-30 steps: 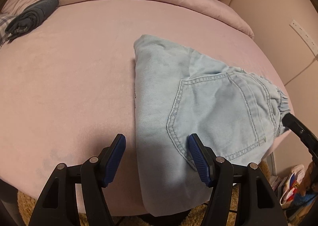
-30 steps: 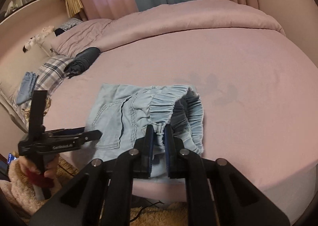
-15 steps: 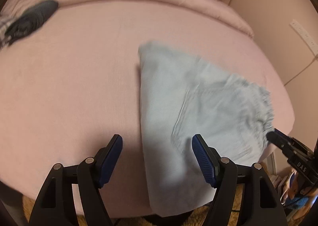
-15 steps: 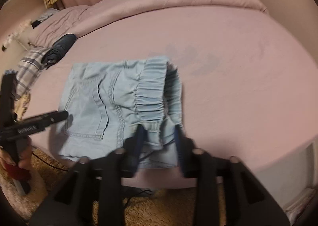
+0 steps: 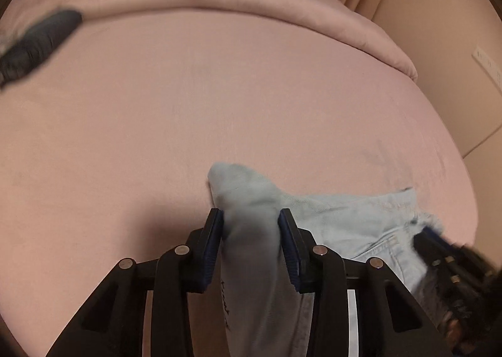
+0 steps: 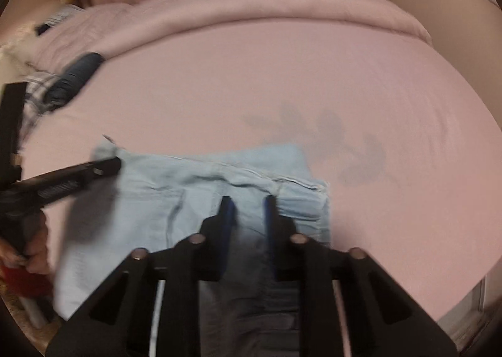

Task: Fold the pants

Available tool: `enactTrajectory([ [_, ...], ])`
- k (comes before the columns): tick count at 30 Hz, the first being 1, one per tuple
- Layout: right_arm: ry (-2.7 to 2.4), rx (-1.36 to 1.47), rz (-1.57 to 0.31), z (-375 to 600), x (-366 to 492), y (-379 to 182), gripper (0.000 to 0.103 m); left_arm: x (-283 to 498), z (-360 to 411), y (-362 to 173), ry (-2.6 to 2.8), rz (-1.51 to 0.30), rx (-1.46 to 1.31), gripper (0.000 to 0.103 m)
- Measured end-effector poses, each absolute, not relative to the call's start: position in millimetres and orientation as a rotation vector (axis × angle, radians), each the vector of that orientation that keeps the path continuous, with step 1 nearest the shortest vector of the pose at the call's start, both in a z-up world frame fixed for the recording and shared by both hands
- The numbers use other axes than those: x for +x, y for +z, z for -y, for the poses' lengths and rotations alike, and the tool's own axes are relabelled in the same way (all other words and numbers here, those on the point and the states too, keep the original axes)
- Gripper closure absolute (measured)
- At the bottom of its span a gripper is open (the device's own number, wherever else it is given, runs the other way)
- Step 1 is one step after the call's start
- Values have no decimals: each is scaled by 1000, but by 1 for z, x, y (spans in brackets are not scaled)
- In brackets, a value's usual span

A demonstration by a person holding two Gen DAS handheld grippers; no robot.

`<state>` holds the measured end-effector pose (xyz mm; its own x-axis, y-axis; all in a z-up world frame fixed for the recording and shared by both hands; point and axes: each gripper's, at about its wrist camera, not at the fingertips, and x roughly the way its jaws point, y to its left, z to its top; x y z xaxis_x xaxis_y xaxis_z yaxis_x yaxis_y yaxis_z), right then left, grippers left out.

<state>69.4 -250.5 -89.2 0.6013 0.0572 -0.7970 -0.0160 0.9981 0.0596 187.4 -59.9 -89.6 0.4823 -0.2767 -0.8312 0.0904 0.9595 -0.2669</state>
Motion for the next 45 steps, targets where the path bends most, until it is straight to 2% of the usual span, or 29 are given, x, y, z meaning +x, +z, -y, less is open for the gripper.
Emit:
enactTrajectory([
  [4, 57, 63, -885, 257, 62, -96, 88, 185, 61, -98, -238, -1032, -186, 62],
  [8, 73, 64, -872, 261, 60, -90, 88, 172, 62, -82, -210, -1014, -153, 62],
  [11, 90, 78, -857, 266, 45, -76, 78, 144, 55, -60, -226, -983, -150, 62],
  [13, 108, 79, -825, 267, 34, -64, 59, 124, 56, -50, -280, -947, -153, 62],
  [14, 119, 75, -813, 267, 26, -61, 57, 115, 58, -47, -318, -939, -147, 62],
  [17, 170, 19, -851, 254, 12, -69, 59, 93, 62, -53, -345, -971, -125, 62],
  [22, 122, -58, -875, 250, 11, -94, 64, 89, 67, -93, -270, -1037, -44, 62],
  [29, 122, -31, -859, 255, 5, -91, 66, 68, 60, -85, -243, -1020, -80, 62],
  [37, 152, 2, -853, 252, -14, -74, 52, 15, 51, -75, -386, -1047, -142, 62],
  [41, 162, -13, -862, 249, -18, -80, 51, 19, 49, -98, -327, -1080, -139, 62],
  [45, 154, -16, -860, 247, -20, -79, 50, 12, 54, -92, -317, -1055, -89, 62],
])
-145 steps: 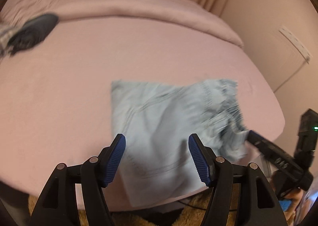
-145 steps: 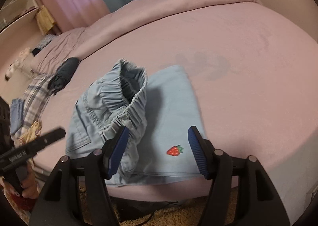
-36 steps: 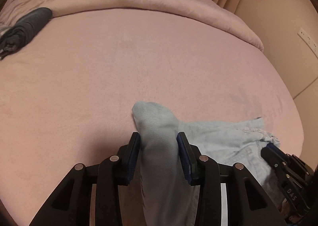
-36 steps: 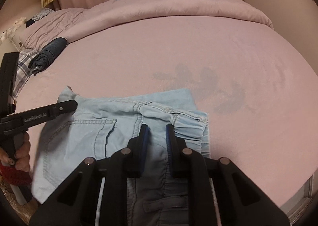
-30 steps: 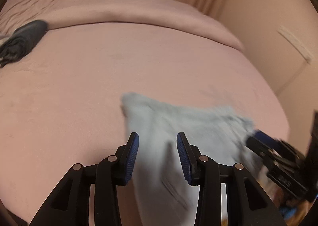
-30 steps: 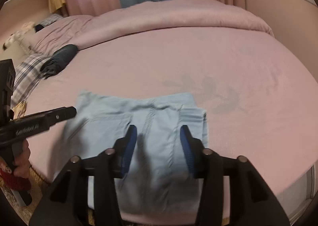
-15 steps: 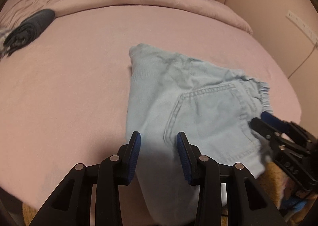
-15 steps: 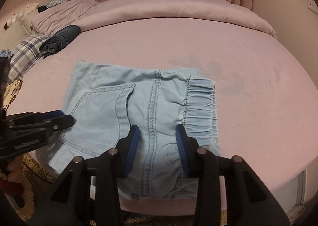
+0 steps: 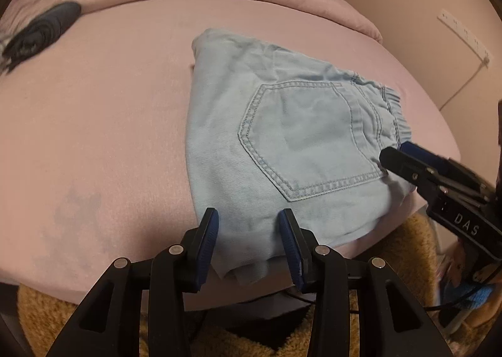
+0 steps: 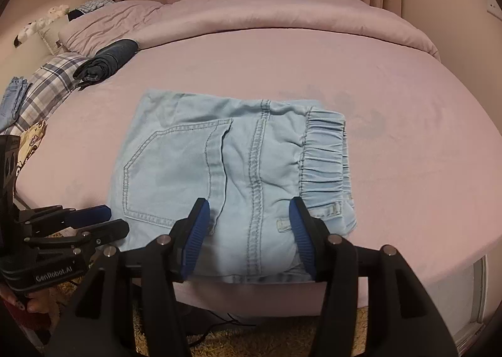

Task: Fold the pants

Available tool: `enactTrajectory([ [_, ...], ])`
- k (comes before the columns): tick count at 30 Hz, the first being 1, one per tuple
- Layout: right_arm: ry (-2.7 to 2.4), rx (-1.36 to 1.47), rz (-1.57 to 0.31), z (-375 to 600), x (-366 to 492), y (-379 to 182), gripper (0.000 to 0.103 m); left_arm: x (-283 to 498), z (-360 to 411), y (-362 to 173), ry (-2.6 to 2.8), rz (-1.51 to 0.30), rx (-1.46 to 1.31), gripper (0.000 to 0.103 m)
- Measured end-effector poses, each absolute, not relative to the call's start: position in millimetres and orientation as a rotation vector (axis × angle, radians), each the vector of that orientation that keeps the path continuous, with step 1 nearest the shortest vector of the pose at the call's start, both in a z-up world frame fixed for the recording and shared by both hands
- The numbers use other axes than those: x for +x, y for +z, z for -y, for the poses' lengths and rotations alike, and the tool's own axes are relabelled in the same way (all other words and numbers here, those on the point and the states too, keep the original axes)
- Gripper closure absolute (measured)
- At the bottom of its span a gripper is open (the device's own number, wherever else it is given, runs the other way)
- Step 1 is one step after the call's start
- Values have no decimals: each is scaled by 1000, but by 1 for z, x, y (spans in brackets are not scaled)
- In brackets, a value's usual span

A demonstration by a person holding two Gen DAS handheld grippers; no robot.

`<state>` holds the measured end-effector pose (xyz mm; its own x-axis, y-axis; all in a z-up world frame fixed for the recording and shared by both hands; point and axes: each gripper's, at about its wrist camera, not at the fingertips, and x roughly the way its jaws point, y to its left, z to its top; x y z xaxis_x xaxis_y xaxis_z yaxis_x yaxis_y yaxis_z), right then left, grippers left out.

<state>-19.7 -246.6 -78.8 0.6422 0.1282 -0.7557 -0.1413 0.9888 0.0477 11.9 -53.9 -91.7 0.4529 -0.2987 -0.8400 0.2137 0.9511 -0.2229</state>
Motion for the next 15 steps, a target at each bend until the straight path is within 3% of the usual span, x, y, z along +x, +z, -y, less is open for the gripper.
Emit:
enactTrajectory([
  [8, 175, 6, -855, 253, -24, -71, 45, 24, 27, -75, -355, -1098, -222, 60],
  [9, 161, -4, -851, 253, -25, -69, 39, 24, 24, -71, -356, -1087, -226, 58],
  [11, 128, -8, -833, 257, -27, -63, 27, 32, 21, -63, -354, -1056, -234, 40],
  [15, 132, 157, -813, 294, -22, -55, 14, 48, 14, -61, -303, -1034, -230, 35],
])
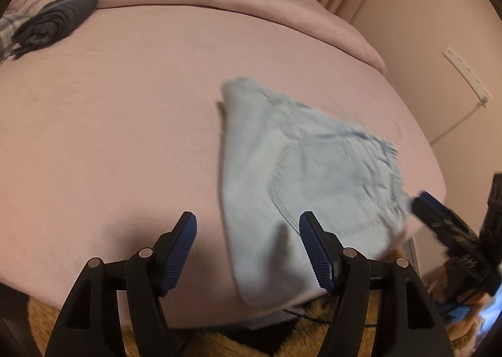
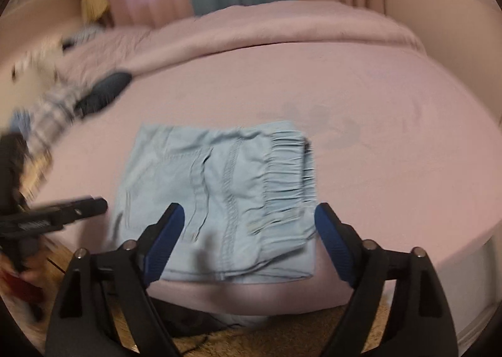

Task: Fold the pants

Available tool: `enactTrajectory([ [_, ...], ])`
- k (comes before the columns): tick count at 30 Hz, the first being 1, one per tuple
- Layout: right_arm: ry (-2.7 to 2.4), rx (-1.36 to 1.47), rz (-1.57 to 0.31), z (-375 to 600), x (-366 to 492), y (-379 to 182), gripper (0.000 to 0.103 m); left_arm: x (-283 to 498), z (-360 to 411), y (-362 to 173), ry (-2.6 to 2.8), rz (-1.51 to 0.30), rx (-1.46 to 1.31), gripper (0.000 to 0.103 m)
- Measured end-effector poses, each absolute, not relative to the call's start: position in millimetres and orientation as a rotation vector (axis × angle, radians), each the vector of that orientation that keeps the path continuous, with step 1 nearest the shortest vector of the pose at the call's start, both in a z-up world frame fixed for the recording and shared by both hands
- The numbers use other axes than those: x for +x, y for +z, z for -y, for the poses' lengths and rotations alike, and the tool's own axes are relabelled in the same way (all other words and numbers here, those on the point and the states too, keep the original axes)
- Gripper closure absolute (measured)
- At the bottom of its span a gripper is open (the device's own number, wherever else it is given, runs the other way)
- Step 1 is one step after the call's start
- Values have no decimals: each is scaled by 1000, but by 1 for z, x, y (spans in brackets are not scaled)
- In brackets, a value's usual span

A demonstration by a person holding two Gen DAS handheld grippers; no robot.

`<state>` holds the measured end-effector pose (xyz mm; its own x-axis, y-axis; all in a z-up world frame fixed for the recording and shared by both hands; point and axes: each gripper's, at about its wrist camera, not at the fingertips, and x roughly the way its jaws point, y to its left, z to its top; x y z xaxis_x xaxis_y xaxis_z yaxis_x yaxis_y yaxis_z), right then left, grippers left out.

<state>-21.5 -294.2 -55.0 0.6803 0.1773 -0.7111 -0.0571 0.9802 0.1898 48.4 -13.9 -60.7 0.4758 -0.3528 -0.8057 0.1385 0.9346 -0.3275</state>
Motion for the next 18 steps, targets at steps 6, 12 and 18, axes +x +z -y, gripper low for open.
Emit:
enactTrajectory([
  [6, 197, 355, -936, 331, 8, -87, 8, 79, 22, -88, -373, -1122, -247, 35],
  [12, 304, 406, -986, 322, 30, -119, 8, 96, 35, -97, -419, -1106, -223, 35],
  [18, 308, 329, -971, 297, 38, -119, 39, 87, 48, -96, -390, -1045, -188, 61],
])
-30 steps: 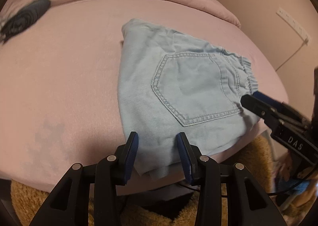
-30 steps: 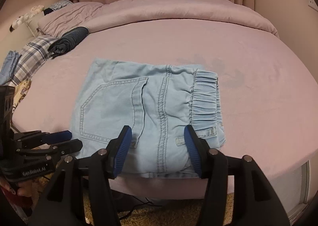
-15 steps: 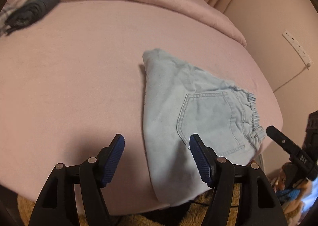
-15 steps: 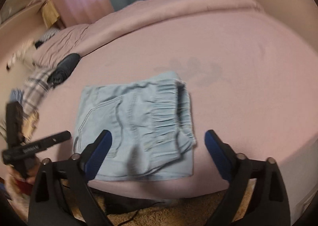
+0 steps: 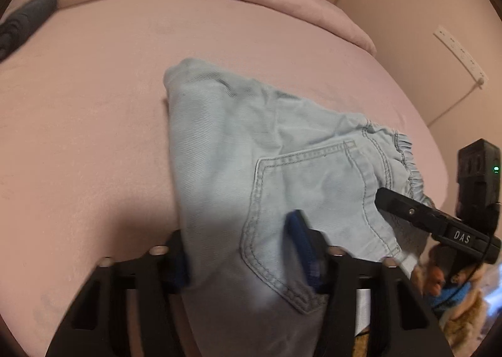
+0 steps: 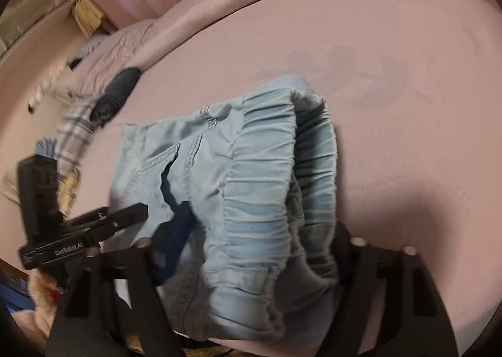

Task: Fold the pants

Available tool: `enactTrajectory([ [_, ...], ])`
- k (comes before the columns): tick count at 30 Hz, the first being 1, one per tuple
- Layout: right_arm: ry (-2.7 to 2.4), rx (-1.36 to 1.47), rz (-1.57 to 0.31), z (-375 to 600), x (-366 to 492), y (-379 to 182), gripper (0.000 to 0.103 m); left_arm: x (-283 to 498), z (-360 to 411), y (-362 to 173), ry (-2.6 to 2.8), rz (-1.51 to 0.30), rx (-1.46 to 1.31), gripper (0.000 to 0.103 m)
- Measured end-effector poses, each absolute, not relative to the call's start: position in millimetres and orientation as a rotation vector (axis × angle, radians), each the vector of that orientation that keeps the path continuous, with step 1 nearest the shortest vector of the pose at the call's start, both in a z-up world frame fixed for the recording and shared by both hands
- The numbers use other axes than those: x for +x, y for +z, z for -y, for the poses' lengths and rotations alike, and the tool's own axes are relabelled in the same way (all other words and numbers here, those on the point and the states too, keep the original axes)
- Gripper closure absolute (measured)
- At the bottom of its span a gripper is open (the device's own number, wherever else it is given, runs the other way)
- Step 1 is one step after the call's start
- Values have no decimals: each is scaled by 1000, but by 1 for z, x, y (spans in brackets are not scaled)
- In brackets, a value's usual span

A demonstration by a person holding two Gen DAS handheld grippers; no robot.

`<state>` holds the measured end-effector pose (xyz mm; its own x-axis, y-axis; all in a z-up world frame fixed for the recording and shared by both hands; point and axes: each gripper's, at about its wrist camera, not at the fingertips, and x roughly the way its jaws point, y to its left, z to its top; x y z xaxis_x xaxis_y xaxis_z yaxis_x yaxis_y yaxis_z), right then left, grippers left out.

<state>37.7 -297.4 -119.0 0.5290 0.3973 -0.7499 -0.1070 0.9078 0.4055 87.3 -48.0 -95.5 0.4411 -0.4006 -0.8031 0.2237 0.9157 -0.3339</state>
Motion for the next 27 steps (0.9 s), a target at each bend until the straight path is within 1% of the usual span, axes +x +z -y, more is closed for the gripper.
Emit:
enactTrajectory([
  [1, 320, 328, -958, 295, 34, -116, 52, 85, 46, -93, -377, -1030, -216, 70],
  [2, 328, 329, -941, 293, 31, -112, 54, 84, 43, -89, -365, -1012, -252, 77],
  [5, 325, 312, -903, 290, 29, -99, 58, 81, 44, -69, -369, -975, -260, 83],
  [10, 366, 296, -797, 277, 43, -59, 58, 87, 31, -19, -382, -849, -232, 83],
  [13, 381, 278, -760, 260, 68, -42, 58, 107, 14, -2, -358, -826, -260, 83],
  [16, 379, 283, -777, 249, 90, -47, 57, 130, -2, -5, -314, -829, -239, 83],
  [19, 374, 277, -840, 239, 109, -64, 56, 148, -12, -30, -282, -913, -255, 83],
  [20, 365, 270, -873, 238, 114, -73, 56, 152, -12, -37, -280, -932, -264, 83],
  [23, 272, 286, -977, 232, 128, -100, 48, 162, -18, -66, -223, -1006, -270, 83],
  [25, 213, 264, -997, 231, 131, -111, 35, 160, -17, -71, -211, -1002, -251, 80],
  [26, 197, 261, -989, 232, 130, -114, 34, 158, -18, -72, -208, -996, -242, 79],
  [27, 193, 261, -983, 233, 129, -114, 28, 160, -15, -72, -200, -997, -236, 78],
])
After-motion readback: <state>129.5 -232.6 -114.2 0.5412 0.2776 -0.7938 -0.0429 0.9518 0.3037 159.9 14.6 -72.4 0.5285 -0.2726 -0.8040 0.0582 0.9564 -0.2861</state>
